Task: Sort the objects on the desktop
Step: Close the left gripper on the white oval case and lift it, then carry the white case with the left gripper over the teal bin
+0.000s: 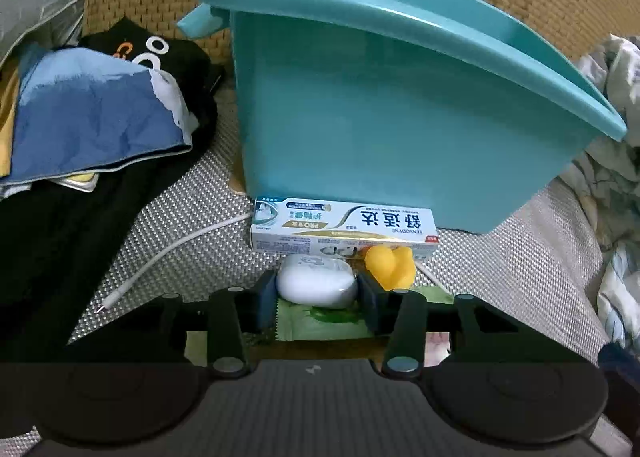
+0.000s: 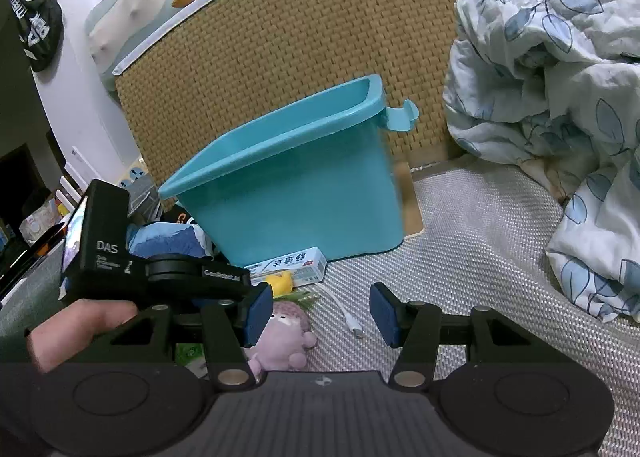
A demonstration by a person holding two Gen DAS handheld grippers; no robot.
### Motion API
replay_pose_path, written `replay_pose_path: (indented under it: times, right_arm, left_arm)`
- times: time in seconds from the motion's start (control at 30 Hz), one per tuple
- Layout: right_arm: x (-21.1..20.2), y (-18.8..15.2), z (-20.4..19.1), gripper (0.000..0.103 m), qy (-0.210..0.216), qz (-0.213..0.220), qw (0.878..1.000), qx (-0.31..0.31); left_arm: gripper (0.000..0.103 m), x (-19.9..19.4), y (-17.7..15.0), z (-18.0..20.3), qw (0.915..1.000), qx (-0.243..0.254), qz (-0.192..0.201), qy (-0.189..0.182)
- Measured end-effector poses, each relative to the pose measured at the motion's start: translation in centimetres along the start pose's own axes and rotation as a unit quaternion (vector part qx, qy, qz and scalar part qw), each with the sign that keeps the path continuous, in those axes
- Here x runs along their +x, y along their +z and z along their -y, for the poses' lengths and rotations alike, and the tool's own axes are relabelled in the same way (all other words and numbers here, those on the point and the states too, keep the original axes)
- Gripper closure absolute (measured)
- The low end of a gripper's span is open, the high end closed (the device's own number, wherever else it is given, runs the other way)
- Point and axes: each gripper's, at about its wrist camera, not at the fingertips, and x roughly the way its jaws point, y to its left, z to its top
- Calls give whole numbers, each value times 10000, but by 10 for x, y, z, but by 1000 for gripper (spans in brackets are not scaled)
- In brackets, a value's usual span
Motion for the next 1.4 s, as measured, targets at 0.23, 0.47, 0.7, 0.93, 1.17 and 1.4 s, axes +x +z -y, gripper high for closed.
replay_pose_path:
  times: [0.23, 0.47, 0.7, 0.93, 1.17, 1.4]
  right_arm:
    - [-3, 1, 2, 43, -22, 67, 10000, 49]
    - [-3, 0, 1, 43, -35, 73, 10000, 45]
    - [-2, 0, 0, 43, -17, 23, 10000, 23]
    - [-2, -1, 0, 43, -34, 15, 10000, 19]
    - [-2, -1, -1, 43, -8, 6, 10000, -8]
    - [-2, 0, 2, 43, -4, 1, 10000, 39]
  left_arm:
    - [56, -30, 3, -1, 9994, 32, 330, -79]
    - [56, -75, 10, -3, 9969, 151, 718, -300]
    - [56, -112, 27, -2, 9940, 180, 986, -433]
    - [56, -139, 53, 4, 9887, 260, 1374, -535]
    - [56, -143, 87, 13, 9867, 313, 1469, -620]
    - [56, -127, 122, 20, 9899, 474, 1179, -635]
